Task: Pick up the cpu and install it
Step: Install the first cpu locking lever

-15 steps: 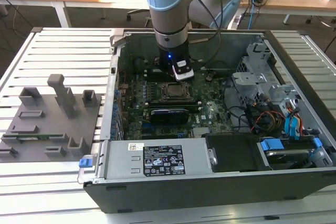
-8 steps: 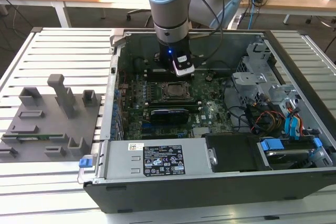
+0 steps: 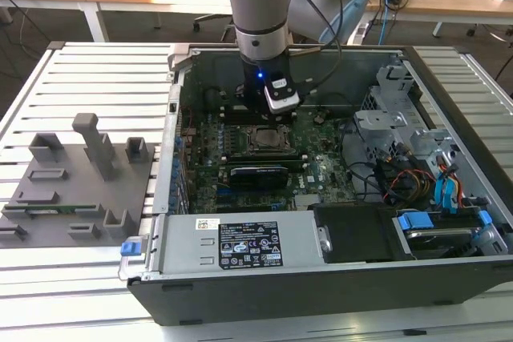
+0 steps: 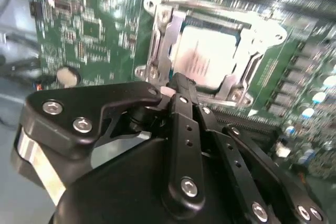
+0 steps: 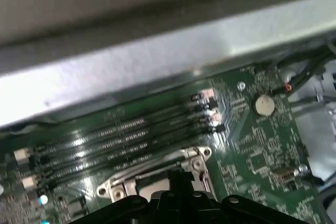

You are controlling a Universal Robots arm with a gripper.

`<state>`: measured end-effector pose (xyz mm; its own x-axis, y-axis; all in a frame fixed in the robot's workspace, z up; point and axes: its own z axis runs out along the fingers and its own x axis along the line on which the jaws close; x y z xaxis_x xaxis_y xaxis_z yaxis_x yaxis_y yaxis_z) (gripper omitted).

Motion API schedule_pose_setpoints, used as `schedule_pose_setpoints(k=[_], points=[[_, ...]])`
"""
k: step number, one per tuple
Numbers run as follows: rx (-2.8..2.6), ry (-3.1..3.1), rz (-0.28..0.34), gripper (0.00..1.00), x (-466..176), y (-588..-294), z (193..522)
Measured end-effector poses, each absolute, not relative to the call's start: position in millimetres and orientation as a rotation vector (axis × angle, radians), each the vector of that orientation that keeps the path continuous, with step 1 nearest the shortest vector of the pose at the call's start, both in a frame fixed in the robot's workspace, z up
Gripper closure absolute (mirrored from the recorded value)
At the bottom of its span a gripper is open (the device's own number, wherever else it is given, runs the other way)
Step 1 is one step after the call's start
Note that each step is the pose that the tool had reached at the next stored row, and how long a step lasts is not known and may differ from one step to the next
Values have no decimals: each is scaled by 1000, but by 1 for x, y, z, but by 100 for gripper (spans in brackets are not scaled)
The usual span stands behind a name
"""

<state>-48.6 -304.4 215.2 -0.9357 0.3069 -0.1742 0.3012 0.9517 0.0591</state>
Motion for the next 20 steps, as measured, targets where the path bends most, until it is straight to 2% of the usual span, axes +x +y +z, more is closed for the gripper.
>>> schedule_pose_setpoints(k=[2, 8, 18, 20], points=[[457, 2931, -6, 89, -48, -305, 215], [464, 3009, -24, 89, -44, -305, 215], [281, 3035, -19, 89, -43, -305, 214], [248, 3041, -37, 89, -43, -305, 214]])
